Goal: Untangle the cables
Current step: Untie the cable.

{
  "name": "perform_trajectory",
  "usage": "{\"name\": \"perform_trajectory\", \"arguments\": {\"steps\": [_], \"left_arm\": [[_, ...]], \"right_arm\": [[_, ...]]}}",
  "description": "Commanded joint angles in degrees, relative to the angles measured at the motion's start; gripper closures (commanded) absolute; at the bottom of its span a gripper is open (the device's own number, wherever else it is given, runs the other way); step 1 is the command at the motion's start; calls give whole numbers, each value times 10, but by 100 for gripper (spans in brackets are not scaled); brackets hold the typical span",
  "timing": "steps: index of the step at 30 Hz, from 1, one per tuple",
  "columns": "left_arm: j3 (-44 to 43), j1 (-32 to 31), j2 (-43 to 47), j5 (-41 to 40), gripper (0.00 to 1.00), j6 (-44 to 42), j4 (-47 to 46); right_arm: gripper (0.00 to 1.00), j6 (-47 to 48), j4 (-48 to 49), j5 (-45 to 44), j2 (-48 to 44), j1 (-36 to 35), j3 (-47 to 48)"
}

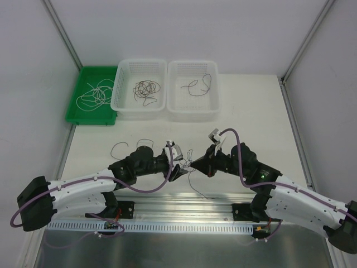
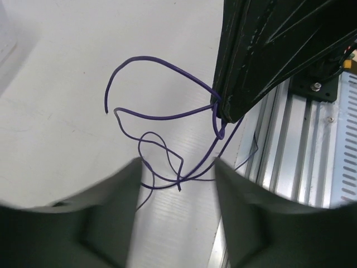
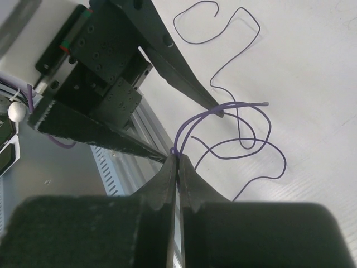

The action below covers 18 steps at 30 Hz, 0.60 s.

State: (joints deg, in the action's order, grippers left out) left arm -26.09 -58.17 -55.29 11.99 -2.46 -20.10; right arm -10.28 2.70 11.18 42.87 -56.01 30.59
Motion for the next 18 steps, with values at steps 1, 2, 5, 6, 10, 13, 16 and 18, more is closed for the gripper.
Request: {"name": "perform_trajectory", "arguments": {"steps": [1, 2, 5, 6, 10, 13, 16, 18], "left_arm": [[-16, -6, -14, 19, 58, -62, -30], [-20, -8, -16, 22, 72, -62, -30], [-18, -12, -13, 24, 100, -55, -30], [-15, -12, -8, 23, 100, -52, -30], [6, -12, 11, 15, 100, -33, -36], [14, -12, 24, 5, 100, -19, -42], [20, -12, 32, 1, 100, -9, -51], [22, -12, 36, 4, 100, -6, -57]], "right_arm": [[99, 7, 16, 18, 4, 1, 32], [99, 8, 13, 16, 5, 1, 34], [96, 11, -1, -2, 5, 0, 39], [90, 14, -13, -8, 5, 0, 39], [76, 24, -45, -29, -3, 2, 43], [70, 29, -59, -34, -10, 2, 41], [66, 29, -60, -32, -11, 1, 35], [66, 27, -57, -32, -10, 2, 30]]}}
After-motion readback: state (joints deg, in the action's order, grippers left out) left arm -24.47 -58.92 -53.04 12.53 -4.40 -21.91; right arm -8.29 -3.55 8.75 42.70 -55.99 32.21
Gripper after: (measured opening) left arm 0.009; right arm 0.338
